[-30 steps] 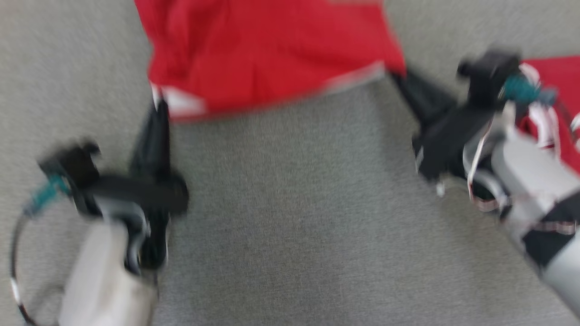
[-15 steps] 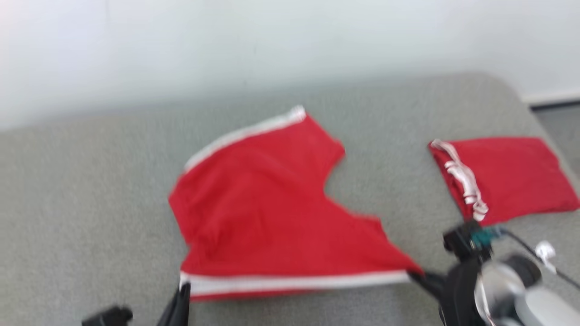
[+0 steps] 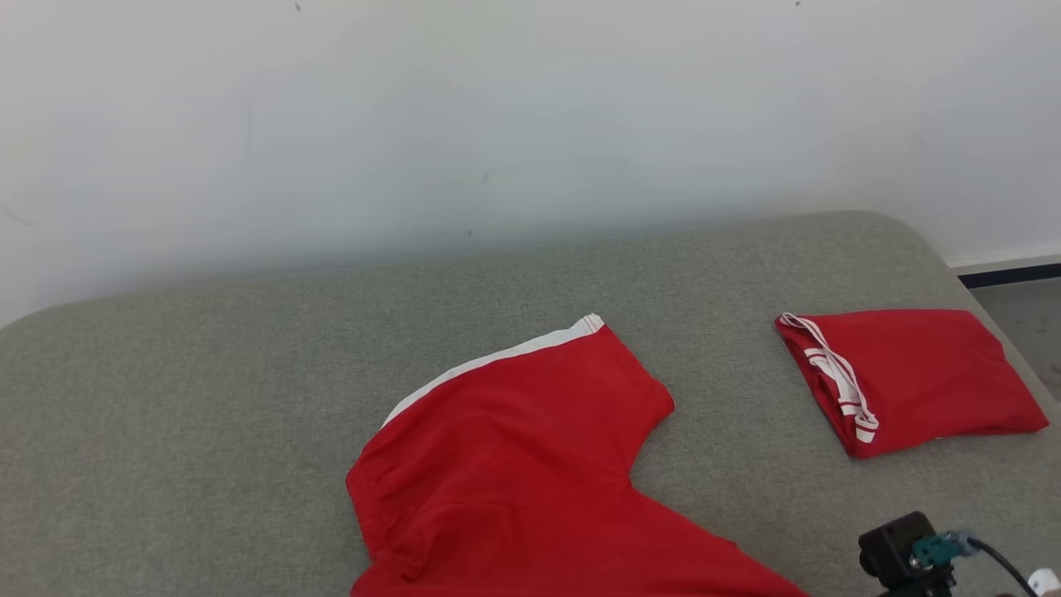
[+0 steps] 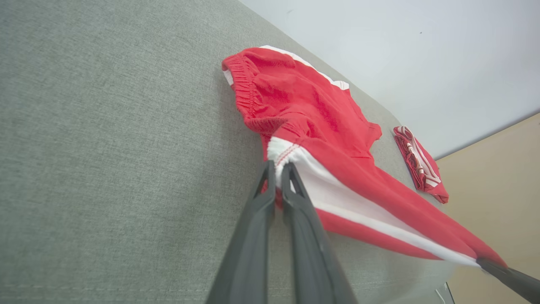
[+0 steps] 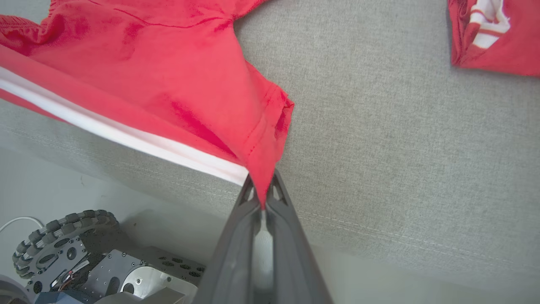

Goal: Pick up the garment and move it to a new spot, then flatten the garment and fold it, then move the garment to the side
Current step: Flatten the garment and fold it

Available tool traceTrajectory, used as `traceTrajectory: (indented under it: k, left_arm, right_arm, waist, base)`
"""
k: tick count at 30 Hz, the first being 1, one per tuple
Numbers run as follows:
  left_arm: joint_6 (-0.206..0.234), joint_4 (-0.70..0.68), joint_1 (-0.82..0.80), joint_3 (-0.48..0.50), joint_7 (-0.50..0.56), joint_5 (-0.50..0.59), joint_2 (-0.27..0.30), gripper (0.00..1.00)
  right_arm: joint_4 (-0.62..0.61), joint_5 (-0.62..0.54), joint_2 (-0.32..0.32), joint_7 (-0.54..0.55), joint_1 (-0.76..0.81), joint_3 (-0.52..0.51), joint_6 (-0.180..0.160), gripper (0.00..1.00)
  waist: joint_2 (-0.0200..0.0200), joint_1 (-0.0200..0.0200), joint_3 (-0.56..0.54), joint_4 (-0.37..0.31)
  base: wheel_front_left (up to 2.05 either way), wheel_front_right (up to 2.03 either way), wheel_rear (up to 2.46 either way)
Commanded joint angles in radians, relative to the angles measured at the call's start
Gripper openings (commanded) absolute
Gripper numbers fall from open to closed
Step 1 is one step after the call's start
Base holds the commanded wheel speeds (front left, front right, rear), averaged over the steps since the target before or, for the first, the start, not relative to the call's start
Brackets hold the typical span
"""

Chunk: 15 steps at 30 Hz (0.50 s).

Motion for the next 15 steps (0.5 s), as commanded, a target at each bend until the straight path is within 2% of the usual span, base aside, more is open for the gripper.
traceTrajectory:
  k: [1,6,12,15]
  left_arm:
    - [0.006,-0.006,-0.017,0.002,0.005,0.005,0.011,0.00]
    - [0.001,0.022,-0.117,-0.013,0.029,0.013,0.003,0.00]
    - [0.010,0.112,-0.294,-0.025,0.054,0.026,-0.015,0.00]
    - [0.019,0.156,-0.388,-0.031,0.051,0.046,-0.023,0.00]
  right_arm:
    - [-0.017,-0.025,0.005,0.001,-0.019,-0.014,-0.003,0.00]
    - [-0.001,-0.027,0.006,-0.032,-0.139,-0.002,-0.003,0.00]
    - [0.119,-0.005,-0.066,-0.064,-0.340,0.088,-0.003,0.00]
    - [0.188,0.003,-0.094,-0.091,-0.467,0.132,-0.003,0.00]
  waist:
    - [0.0002,0.0001,0.000,0.009]
    - [0.0002,0.0001,0.019,0.036]
    - [0.0002,0.0001,0.080,0.081]
    - [0.0002,0.0001,0.147,0.101]
  base:
    - [0.00,0.00,0.00]
    - [0.00,0.00,0.00]
    - [0.00,0.00,0.00]
    - [0.00,0.00,0.00]
